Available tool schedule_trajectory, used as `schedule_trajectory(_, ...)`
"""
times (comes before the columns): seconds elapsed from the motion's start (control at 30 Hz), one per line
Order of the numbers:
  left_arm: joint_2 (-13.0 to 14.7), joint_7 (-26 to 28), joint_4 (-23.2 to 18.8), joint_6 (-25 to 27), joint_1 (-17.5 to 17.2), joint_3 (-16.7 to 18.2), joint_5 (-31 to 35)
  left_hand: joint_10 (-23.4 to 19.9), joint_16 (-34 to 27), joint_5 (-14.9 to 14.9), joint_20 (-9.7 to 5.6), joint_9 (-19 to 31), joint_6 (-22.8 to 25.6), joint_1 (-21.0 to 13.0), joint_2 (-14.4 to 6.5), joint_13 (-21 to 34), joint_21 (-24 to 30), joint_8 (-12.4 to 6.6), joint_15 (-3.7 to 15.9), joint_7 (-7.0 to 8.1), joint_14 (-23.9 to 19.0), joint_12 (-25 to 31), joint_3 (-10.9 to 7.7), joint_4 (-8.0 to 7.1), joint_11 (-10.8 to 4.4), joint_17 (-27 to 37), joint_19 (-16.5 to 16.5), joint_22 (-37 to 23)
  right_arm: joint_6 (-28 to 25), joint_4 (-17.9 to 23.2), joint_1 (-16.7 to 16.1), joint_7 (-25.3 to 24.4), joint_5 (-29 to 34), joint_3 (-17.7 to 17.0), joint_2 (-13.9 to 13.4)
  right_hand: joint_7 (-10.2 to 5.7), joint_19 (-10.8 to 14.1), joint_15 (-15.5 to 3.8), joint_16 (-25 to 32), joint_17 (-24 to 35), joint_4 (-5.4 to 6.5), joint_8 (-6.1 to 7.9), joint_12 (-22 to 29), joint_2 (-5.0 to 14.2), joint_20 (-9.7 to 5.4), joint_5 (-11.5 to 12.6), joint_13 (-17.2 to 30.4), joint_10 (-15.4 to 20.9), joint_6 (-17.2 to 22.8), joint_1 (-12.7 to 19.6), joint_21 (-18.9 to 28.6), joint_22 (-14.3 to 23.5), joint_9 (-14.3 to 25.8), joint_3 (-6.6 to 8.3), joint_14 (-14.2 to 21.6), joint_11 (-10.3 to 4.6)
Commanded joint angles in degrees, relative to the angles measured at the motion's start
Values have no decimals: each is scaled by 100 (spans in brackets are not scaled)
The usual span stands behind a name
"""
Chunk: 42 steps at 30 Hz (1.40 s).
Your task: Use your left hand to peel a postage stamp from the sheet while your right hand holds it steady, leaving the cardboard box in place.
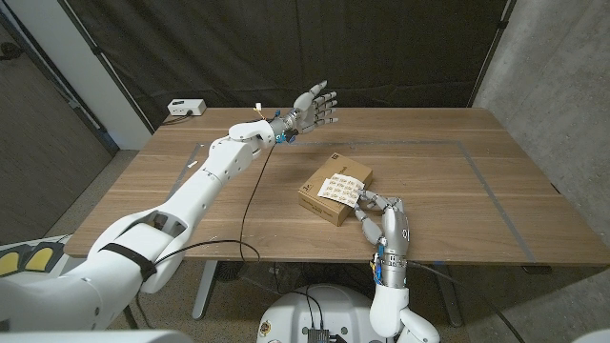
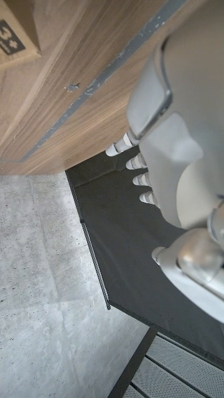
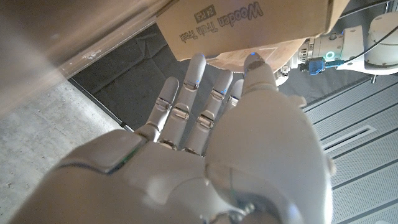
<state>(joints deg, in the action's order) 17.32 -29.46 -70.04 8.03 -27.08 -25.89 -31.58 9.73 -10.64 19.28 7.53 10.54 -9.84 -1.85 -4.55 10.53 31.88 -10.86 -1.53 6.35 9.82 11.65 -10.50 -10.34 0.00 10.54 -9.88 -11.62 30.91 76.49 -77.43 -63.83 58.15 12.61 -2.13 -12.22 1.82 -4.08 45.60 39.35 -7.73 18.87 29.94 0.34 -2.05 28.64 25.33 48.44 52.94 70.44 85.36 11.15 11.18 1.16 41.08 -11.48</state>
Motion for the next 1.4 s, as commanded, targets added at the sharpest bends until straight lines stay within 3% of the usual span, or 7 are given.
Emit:
schedule_trajectory(0.03, -46, 6, 72, 165, 30, 54, -102, 383, -16, 24, -10, 19, -331, 71, -283, 23, 6, -8, 5, 41, 542, -6, 56, -2, 30, 7, -926, -15, 558, -224, 258, -17, 67, -96, 40, 18, -51, -922, 86, 194, 27, 5, 406, 106, -168, -97, 400, 56, 772, 202, 90, 0, -8, -66, 164, -4)
schedule_trajectory(0.07, -41, 15, 57, 170, 18, 64, -108, 380, -17, 25, -4, 19, -331, 73, -282, 23, 3, -9, 4, 40, 542, -4, 59, -2, 29, 7, -935, -15, 591, -244, 275, -17, 77, -116, 49, 54, -94, -918, 142, 359, 62, 35, 606, 153, -160, -183, 626, 0, 1252, 219, 166, 16, -8, -127, 200, -10)
schedule_trajectory(0.13, -33, 20, 31, 168, -2, 87, -126, 380, -20, 25, 0, 19, -332, 75, -282, 23, 1, -9, 7, 39, 535, -4, 61, -2, 32, 7, -939, -15, 602, -273, 307, -17, 82, -133, 58, 102, -145, -918, 116, 468, 91, 51, 719, 197, -130, -237, 764, -41, 1610, 219, 220, 25, -23, -167, 103, -24)
schedule_trajectory(0.53, 14, 60, 5, 101, -48, 163, -137, 385, -16, 37, -1, 19, -340, 94, -280, 23, -8, -8, 3, 37, 546, -3, 86, 1, 35, 6, -961, -15, 681, -219, 411, -17, 59, -477, 244, 75, -178, -924, 93, 551, 193, -172, 886, 365, -95, -282, 932, 25, 1594, 121, 243, 17, -29, -213, 160, -29)
schedule_trajectory(0.73, -49, -70, 222, -1, 53, 148, -143, 391, -10, 42, -6, 19, -343, 97, -279, 24, -5, -8, -8, 39, 561, -4, 96, 5, 39, 5, -954, -14, 639, -9, 274, -17, 170, -947, 626, 61, -214, -917, 85, 559, 213, -195, 896, 411, -163, -313, 961, -9, 1575, 98, 254, 26, 19, -227, 139, -21)
schedule_trajectory(0.93, -85, -174, 322, -5, 137, 125, -150, 396, -11, 51, -7, 19, -352, 99, -276, 24, -6, -7, -24, 39, 562, -3, 112, 12, 40, 3, -953, -13, 326, 423, -137, -17, 328, -1214, 845, 51, -288, -919, 42, 551, 223, -203, 881, 465, -276, -363, 1012, -129, 1516, 93, 270, 41, 141, -260, 18, -28)
schedule_trajectory(1.4, -353, -587, 952, -122, 510, -8, -144, 404, -11, 66, 8, 19, -378, 99, -271, 24, -8, -1, -28, 51, 569, -3, 139, 20, 49, 1, -951, -11, -1443, 1831, -1448, 470, -146, -662, 291, 41, -311, -934, -673, 89, 237, -129, 610, 593, -533, -390, 834, -678, 1465, 130, 120, -41, 495, -384, -522, -35)
